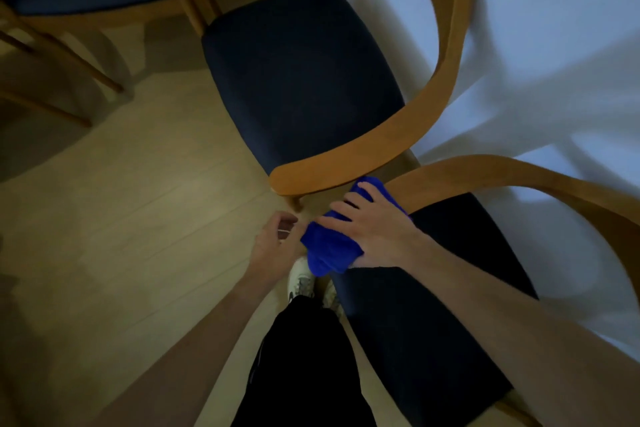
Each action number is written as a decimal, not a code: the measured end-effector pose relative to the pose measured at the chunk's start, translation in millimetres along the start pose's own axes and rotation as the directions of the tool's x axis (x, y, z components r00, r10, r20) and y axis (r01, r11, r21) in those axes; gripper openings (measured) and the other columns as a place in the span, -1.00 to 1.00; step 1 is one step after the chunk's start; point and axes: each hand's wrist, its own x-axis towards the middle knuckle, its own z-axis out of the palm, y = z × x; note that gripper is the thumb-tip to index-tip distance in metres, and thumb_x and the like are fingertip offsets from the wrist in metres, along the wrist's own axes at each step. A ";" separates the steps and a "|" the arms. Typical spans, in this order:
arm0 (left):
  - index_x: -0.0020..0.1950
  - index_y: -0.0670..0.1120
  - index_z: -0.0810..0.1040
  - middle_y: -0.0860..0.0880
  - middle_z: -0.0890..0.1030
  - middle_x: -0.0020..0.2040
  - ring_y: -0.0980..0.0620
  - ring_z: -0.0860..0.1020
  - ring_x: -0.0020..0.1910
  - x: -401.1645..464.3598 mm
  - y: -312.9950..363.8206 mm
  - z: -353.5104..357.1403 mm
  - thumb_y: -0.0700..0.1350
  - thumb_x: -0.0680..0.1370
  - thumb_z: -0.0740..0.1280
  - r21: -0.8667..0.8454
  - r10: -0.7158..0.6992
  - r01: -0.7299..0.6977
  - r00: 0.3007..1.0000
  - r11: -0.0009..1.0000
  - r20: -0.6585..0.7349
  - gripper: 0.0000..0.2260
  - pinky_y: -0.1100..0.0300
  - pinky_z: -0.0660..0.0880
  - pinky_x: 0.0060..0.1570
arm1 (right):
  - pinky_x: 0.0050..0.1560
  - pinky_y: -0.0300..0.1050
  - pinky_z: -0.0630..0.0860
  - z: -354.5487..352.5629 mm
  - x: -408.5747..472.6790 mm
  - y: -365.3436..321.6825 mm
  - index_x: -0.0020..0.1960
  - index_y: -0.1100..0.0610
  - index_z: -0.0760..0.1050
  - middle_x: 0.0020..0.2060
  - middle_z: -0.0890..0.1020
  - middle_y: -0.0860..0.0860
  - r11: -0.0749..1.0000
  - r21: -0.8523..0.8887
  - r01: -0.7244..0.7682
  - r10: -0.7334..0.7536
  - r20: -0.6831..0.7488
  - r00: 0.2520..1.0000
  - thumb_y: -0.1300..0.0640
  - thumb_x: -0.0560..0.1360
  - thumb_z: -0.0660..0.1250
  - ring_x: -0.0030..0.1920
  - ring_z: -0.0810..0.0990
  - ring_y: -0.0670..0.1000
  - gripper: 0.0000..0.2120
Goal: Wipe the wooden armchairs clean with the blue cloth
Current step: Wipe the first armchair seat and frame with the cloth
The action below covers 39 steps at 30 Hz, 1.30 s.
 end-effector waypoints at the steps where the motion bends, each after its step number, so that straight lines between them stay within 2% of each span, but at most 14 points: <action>1: -0.02 0.04 0.51 0.05 0.61 -0.07 0.12 0.58 -0.08 -1.4 -6.3 -3.1 0.00 0.57 0.30 0.002 -0.025 0.025 0.999 1.000 -0.032 -0.93 0.16 0.56 -0.12 | 0.37 0.28 0.15 2.1 2.4 -3.9 0.54 -0.05 0.17 0.30 0.46 0.07 1.000 -0.017 0.026 -0.026 0.001 1.000 -0.40 0.37 0.26 0.24 0.42 0.18 -0.16; 4: 0.00 -0.03 0.52 -0.03 0.62 -0.10 0.00 0.61 -0.08 -8.4 -18.4 -7.1 -0.08 0.60 0.24 -0.048 -0.095 0.091 0.993 0.995 -0.077 -0.92 -0.02 0.54 -0.03 | 0.34 0.31 0.15 10.9 7.2 -18.2 0.52 -0.13 0.15 0.28 0.44 0.13 0.995 -0.017 0.094 -0.094 -0.008 0.996 -0.31 0.48 0.16 0.24 0.40 0.22 -0.33; 7: 0.01 -0.08 0.52 -0.06 0.62 -0.13 -0.04 0.61 -0.09 -15.5 -17.1 -2.8 -0.11 0.62 0.19 -0.101 -0.114 0.106 0.990 0.989 -0.080 -0.87 0.00 0.52 -0.07 | 0.36 0.34 0.14 11.3 8.0 -19.7 0.41 -0.14 0.27 0.28 0.44 0.15 0.990 0.019 0.139 -0.139 -0.040 0.990 -0.21 0.49 0.23 0.26 0.40 0.24 -0.48; 12: 0.00 -0.06 0.51 -0.02 0.61 -0.13 0.02 0.57 -0.08 -17.8 -1.1 9.5 -0.09 0.62 0.18 -0.055 -0.056 0.052 0.996 0.997 -0.071 -0.87 0.07 0.48 -0.08 | 0.39 0.32 0.11 11.3 3.4 -15.2 0.40 -0.16 0.30 0.29 0.40 0.12 0.977 0.011 0.215 -0.214 -0.060 0.975 -0.11 0.45 0.29 0.28 0.37 0.21 -0.47; 16: -0.03 0.00 0.49 0.03 0.60 -0.12 0.09 0.55 -0.11 -6.1 11.2 15.1 -0.04 0.64 0.16 0.076 0.046 -0.047 0.999 0.996 0.005 -0.86 0.19 0.45 -0.16 | 0.42 0.25 0.09 13.5 4.5 -10.5 0.39 -0.15 0.34 0.26 0.43 0.05 0.973 0.091 0.211 -0.202 -0.104 0.974 -0.19 0.45 0.29 0.27 0.38 0.14 -0.47; 19: -0.05 -0.03 0.49 0.01 0.59 -0.16 0.08 0.54 -0.15 1.5 15.3 14.9 -0.05 0.64 0.15 0.150 0.129 -0.134 0.991 0.980 0.046 -0.84 0.32 0.40 -0.24 | 0.46 0.18 0.08 16.1 -1.8 8.5 0.43 -0.09 0.32 0.26 0.47 0.04 0.985 0.116 0.124 -0.109 -0.126 0.986 -0.33 0.41 0.20 0.27 0.39 0.11 -0.35; 23: -0.08 0.00 0.47 0.01 0.57 -0.16 0.02 0.52 -0.14 2.5 16.0 17.6 -0.03 0.64 0.12 0.209 0.186 -0.198 0.980 0.958 0.077 -0.82 0.10 0.44 -0.15 | 0.46 0.18 0.13 18.1 -22.2 47.6 0.43 -0.07 0.34 0.27 0.49 0.03 0.992 0.121 -0.039 0.057 -0.147 0.987 -0.42 0.38 0.30 0.28 0.43 0.11 -0.27; 27: 0.01 0.04 0.42 0.06 0.51 -0.04 0.06 0.45 -0.02 -5.5 25.2 40.2 0.10 0.61 0.05 0.313 0.234 -0.243 0.970 0.918 0.067 -0.78 0.04 0.42 0.04 | 0.49 0.18 0.10 14.1 -40.3 75.0 0.46 -0.11 0.27 0.33 0.45 0.01 0.972 0.135 -0.195 0.203 -0.048 0.978 -0.51 0.38 0.20 0.35 0.39 0.11 -0.22; 30: 0.06 0.04 0.42 0.06 0.47 0.00 0.08 0.42 0.02 -7.0 31.0 51.9 0.18 0.57 0.00 0.338 0.250 -0.264 0.965 0.903 0.086 -0.68 0.05 0.39 0.11 | 0.46 0.20 0.14 11.8 -56.1 96.3 0.45 -0.11 0.25 0.32 0.46 0.03 0.947 0.102 -0.305 0.308 -0.017 0.951 -0.54 0.36 0.17 0.34 0.41 0.13 -0.20; 35: 0.20 -0.04 0.46 0.00 0.47 0.12 0.04 0.42 0.09 -2.8 24.5 52.9 0.18 0.57 -0.01 0.331 0.277 -0.290 0.957 0.898 0.087 -0.57 0.03 0.38 0.16 | 0.35 0.22 0.27 5.7 -85.5 128.8 0.39 -0.09 0.28 0.27 0.50 0.03 0.886 0.093 -0.454 0.454 0.024 0.891 -0.57 0.31 0.13 0.25 0.48 0.17 -0.18; 37: 0.23 -0.05 0.45 0.00 0.47 0.17 0.05 0.41 0.12 -2.0 17.5 53.5 0.15 0.60 -0.04 0.396 0.308 -0.332 0.943 0.856 0.125 -0.57 0.04 0.37 0.18 | 0.35 0.25 0.25 5.0 -85.1 129.4 0.37 -0.06 0.28 0.26 0.49 0.05 0.861 0.089 -0.500 0.499 0.036 0.866 -0.56 0.29 0.15 0.25 0.47 0.20 -0.17; 39: 0.24 -0.06 0.43 -0.01 0.46 0.17 0.02 0.42 0.12 -5.5 14.0 53.1 0.13 0.62 0.03 0.322 0.299 -0.309 0.951 0.895 0.082 -0.62 -0.02 0.40 0.17 | 0.39 0.29 0.18 5.9 -78.8 124.4 0.39 -0.03 0.23 0.30 0.45 0.09 0.848 0.033 -0.528 0.524 0.096 0.847 -0.52 0.27 0.25 0.30 0.40 0.22 -0.14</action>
